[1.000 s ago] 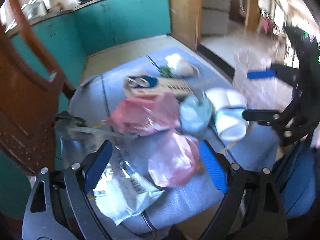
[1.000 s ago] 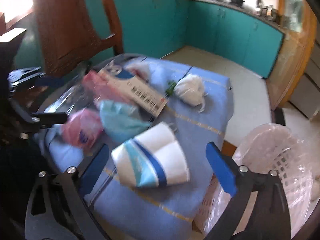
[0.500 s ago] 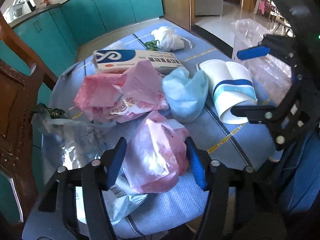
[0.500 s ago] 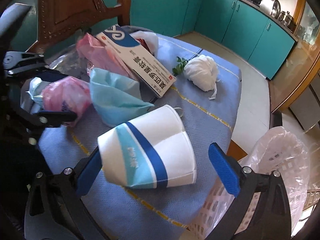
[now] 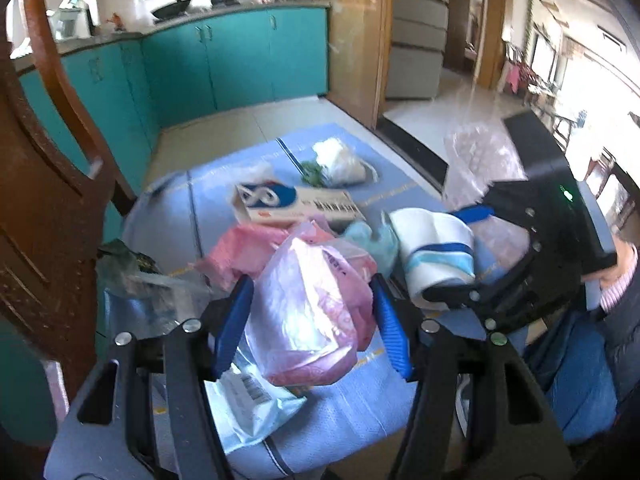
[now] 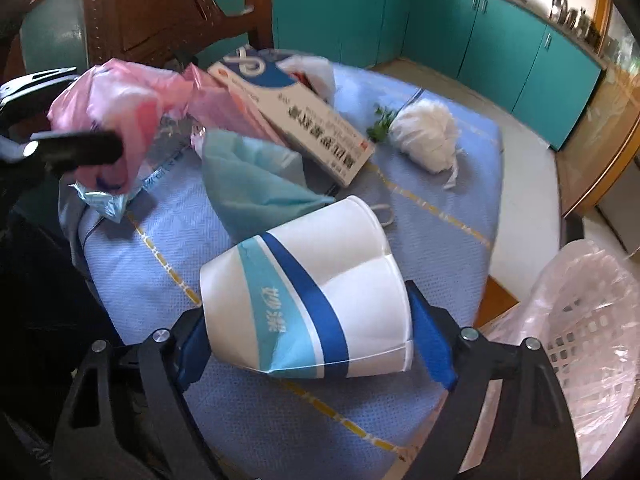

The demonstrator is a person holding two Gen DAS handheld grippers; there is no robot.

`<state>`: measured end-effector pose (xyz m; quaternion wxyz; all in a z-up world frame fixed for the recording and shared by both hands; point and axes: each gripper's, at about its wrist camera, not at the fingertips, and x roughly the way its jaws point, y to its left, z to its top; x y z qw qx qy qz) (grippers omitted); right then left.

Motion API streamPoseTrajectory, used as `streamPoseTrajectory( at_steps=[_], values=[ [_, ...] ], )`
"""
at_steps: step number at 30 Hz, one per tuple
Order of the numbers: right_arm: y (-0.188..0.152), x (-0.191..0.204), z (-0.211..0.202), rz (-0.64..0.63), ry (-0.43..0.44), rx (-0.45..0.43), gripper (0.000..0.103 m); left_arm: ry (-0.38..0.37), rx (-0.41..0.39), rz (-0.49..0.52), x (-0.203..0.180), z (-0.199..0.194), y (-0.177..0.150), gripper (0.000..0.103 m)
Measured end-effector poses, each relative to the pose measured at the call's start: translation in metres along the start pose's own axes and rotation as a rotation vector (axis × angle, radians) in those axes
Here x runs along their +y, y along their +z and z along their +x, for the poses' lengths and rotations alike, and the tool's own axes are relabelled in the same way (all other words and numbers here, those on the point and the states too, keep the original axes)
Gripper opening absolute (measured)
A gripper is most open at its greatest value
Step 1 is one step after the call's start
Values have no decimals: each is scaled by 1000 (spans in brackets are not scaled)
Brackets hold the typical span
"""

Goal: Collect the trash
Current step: 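Carry the stacked white paper cups in the right tool toward the wastebasket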

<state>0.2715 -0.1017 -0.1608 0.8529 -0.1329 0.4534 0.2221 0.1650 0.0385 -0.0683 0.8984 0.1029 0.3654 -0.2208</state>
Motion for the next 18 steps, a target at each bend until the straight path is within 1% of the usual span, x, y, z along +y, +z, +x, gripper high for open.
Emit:
streamPoseTrajectory(
  at_steps=[1, 2, 4, 5, 8, 13, 17, 18],
  values=[
    [0, -1, -5, 8, -8, -21, 84, 14, -17, -5, 1, -2, 2, 60],
    [1, -3, -13, 24, -19, -57, 84, 44, -46, -8, 1, -6, 5, 60],
    [4, -7, -27, 47, -57, -126, 84, 104, -93, -3, -1, -13, 5, 60],
    [5, -9, -35, 60, -81, -163, 84, 123, -117, -9, -1, -16, 7, 60],
    [6, -13, -45, 100, -98, -217, 84, 147, -150, -58, 2, -19, 11, 60],
    [3, -17, -51, 128, -132, -237, 84, 211, -169, -77, 3, -17, 14, 60],
    [1, -16, -54, 138, -170, -259, 84, 313, -185, -93, -1, -16, 15, 60],
    [1, -17, -55, 140, -177, -268, 84, 328, -186, -93, -4, -16, 15, 60]
  ],
)
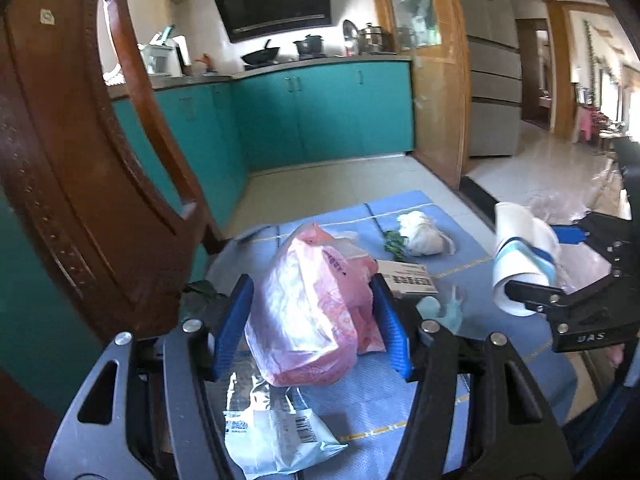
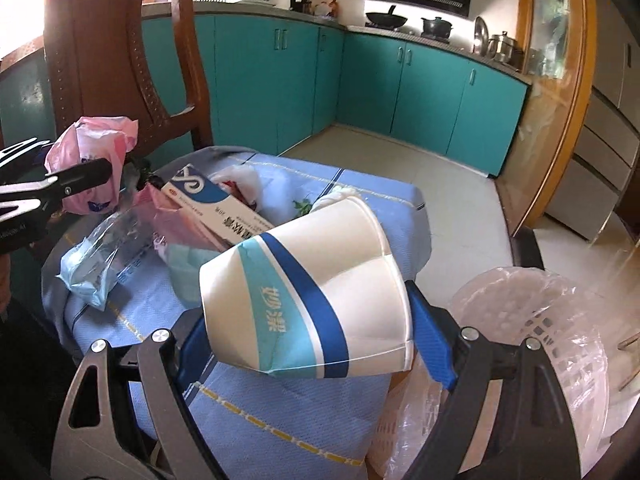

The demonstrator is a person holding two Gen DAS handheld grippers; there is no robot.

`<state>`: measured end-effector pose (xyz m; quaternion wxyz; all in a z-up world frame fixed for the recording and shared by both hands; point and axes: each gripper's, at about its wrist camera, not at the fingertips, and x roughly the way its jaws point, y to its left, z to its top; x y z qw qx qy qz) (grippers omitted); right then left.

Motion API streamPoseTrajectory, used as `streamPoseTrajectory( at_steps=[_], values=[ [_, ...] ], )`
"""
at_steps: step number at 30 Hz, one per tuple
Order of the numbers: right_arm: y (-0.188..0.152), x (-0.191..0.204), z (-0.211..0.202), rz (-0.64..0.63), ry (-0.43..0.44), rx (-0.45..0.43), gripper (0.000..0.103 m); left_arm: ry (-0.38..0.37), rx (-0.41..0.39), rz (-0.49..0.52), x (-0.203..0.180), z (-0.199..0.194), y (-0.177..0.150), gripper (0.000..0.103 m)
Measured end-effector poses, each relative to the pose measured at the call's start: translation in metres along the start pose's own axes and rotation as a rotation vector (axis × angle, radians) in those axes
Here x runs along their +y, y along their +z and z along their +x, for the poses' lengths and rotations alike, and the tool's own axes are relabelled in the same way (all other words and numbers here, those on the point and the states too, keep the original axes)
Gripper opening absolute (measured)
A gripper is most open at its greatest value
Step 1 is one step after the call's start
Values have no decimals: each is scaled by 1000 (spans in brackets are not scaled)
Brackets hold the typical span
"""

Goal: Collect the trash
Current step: 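Carry the stacked white paper cups in the right tool toward the wastebasket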

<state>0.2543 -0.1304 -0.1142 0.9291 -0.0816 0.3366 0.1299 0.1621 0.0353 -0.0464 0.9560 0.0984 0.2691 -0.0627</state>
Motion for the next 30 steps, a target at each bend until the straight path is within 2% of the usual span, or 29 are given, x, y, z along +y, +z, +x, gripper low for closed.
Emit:
streamPoseTrajectory(
  at_steps=[5, 30],
  values=[
    [2, -2, -3, 17, -11, -29, 84, 62, -35, 38, -14, -5, 2, 60],
    [2, 2, -8, 1, -70, -60, 84, 72, -16, 26, -17, -7, -2, 60]
  ],
)
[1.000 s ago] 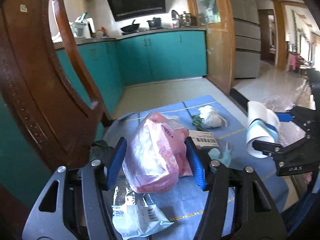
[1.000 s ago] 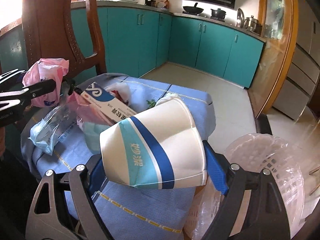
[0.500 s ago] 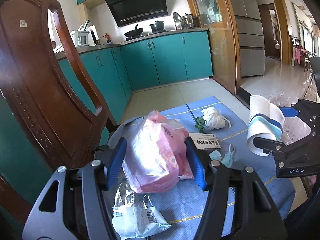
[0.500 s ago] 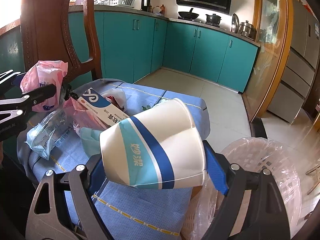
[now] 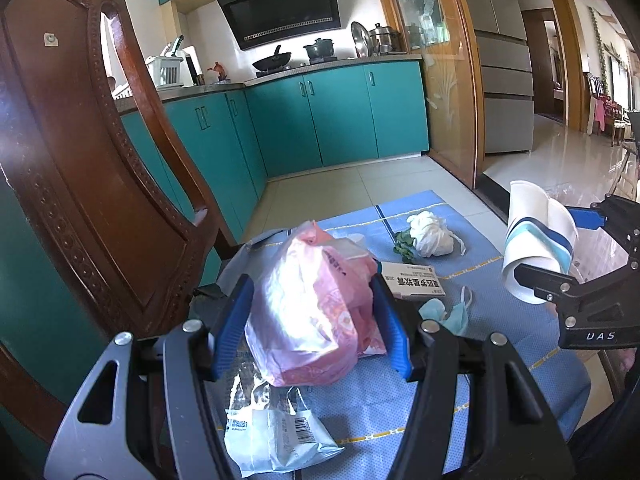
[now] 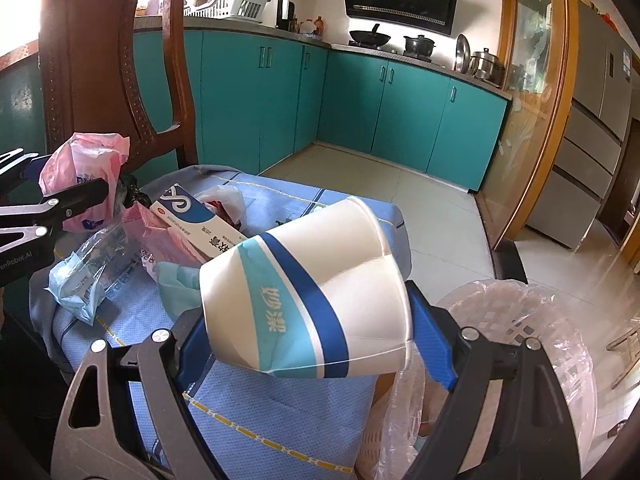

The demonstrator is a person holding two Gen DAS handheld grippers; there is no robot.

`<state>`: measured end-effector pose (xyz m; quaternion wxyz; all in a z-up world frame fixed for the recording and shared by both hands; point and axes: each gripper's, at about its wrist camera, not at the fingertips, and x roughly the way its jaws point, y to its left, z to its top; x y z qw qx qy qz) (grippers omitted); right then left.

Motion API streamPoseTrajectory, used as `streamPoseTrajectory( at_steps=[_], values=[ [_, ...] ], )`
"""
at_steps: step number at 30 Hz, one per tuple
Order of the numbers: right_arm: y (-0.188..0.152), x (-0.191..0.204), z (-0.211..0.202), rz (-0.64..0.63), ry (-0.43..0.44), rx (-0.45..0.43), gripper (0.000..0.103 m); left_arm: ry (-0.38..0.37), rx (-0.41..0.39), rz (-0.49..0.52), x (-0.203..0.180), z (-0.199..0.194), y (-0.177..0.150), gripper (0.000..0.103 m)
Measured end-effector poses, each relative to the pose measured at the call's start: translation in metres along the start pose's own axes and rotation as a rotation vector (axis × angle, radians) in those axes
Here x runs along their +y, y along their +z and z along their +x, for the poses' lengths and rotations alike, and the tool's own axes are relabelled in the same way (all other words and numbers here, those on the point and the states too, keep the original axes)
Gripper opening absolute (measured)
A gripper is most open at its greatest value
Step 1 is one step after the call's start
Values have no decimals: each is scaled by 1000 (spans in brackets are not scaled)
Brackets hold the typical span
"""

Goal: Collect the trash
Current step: 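Carry the stacked white paper cups in the right tool toward the wastebasket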

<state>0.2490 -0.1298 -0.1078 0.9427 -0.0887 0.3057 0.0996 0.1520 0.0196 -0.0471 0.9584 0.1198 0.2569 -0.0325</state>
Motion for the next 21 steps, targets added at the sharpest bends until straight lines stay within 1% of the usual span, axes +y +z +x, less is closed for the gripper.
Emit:
streamPoseTrajectory(
  at_steps=[9, 14, 18, 21],
  values=[
    [0, 4, 0, -15, -7, 1, 84, 5, 7, -4, 0, 0, 1, 60],
    [1, 2, -5, -5, -19, -24, 84, 3, 6, -30, 1, 0, 3, 60],
    [1, -12, -15, 35, -45, -59, 84, -44, 11, -77, -2, 0, 8, 60],
    [-2, -35, -27, 93, -77, -82, 84, -91, 23, -91, -13, 1, 11, 60]
  ],
)
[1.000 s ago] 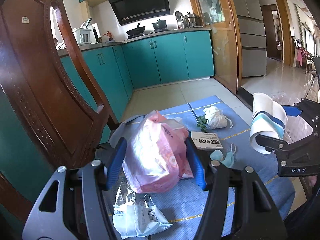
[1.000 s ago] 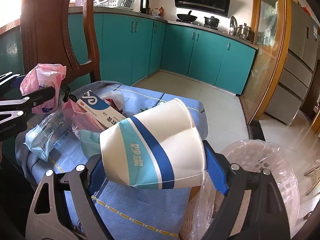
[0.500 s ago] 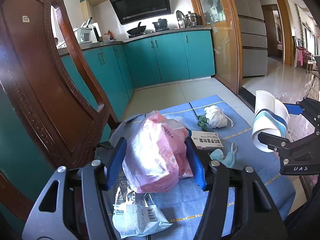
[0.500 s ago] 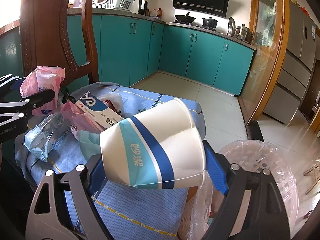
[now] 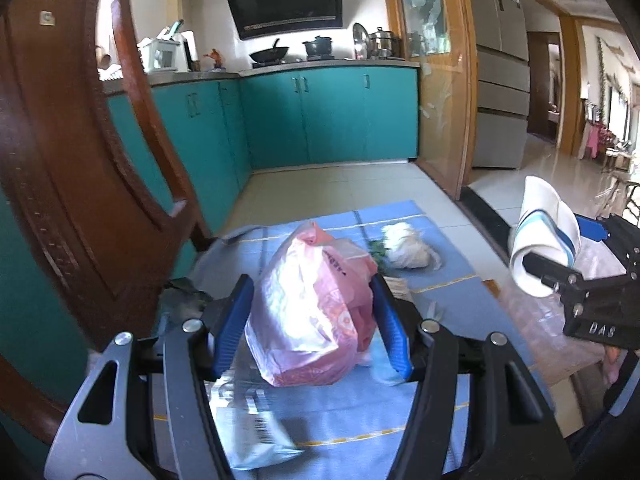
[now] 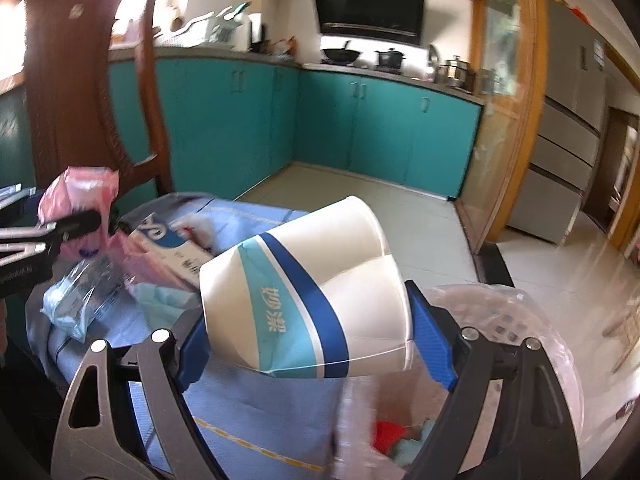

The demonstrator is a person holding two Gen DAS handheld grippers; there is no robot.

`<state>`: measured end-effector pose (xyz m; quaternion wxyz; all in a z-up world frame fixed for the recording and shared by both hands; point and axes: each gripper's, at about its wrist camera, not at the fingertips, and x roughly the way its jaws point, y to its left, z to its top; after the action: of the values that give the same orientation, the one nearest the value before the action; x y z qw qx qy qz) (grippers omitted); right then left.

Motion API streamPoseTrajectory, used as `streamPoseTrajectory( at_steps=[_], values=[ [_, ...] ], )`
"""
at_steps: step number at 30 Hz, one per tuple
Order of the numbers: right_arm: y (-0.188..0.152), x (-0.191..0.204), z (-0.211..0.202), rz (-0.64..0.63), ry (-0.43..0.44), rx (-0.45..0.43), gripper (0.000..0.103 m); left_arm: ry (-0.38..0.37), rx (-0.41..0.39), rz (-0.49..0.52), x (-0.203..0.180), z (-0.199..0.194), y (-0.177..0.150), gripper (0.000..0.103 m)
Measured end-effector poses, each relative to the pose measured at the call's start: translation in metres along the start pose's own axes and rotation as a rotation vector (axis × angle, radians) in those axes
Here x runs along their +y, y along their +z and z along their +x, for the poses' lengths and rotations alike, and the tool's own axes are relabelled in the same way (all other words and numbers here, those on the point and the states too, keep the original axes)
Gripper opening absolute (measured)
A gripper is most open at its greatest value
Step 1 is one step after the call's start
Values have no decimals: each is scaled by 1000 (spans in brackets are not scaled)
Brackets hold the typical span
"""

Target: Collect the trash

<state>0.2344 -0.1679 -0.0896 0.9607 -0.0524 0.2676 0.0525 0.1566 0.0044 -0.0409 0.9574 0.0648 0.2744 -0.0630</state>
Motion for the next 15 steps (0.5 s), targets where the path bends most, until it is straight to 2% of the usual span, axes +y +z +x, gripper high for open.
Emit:
streamPoseTrajectory(
  at_steps=[4, 9, 11, 15],
  values=[
    [-5, -35, -13, 86, -57, -7, 84, -58, 14, 17, -25, 3, 3, 60],
    [-19, -74, -27, 150, -171, 1, 84, -116, -2, 81, -64, 4, 2, 60],
    [-24, -87, -31, 175, -203, 11, 84, -181, 1, 91, -79, 4, 3, 60],
    [-36, -115, -41, 240, -259, 20, 84, -345, 40, 44, -99, 11, 5, 60]
  ],
)
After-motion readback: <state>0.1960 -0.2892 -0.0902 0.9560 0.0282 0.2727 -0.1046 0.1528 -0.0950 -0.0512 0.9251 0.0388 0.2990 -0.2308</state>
